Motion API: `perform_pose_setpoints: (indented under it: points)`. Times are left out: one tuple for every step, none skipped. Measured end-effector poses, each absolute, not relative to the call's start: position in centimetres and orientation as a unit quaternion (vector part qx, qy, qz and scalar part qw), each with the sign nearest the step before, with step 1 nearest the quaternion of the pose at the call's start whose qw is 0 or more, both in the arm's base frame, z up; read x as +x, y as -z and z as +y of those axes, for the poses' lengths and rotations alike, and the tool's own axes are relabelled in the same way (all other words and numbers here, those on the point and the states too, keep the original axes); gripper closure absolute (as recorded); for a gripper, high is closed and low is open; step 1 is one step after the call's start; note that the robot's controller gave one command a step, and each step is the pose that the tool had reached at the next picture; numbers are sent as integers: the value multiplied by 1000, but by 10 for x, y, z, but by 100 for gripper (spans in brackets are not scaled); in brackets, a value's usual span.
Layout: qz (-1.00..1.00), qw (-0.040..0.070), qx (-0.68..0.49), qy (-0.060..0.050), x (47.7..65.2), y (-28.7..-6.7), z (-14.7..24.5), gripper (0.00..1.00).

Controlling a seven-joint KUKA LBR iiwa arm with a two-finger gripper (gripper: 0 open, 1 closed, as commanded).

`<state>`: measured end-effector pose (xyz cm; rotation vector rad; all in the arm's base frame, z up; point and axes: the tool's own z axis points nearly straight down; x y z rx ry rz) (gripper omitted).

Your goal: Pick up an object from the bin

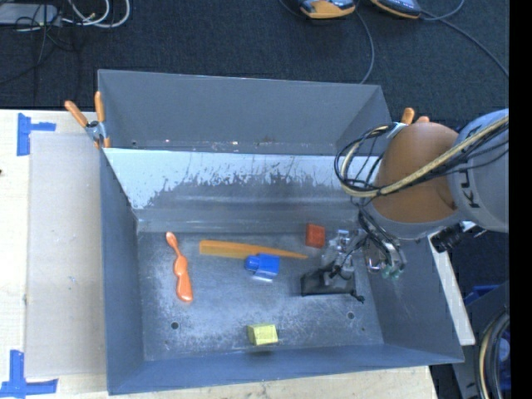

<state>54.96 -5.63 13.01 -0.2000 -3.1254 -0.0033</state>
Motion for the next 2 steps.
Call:
perform_pose_setpoints:
  points:
    - [-985,4,-170,1,556,-104,-53,100]
    - [-996,5,-94,1,547,-70,-56,100]
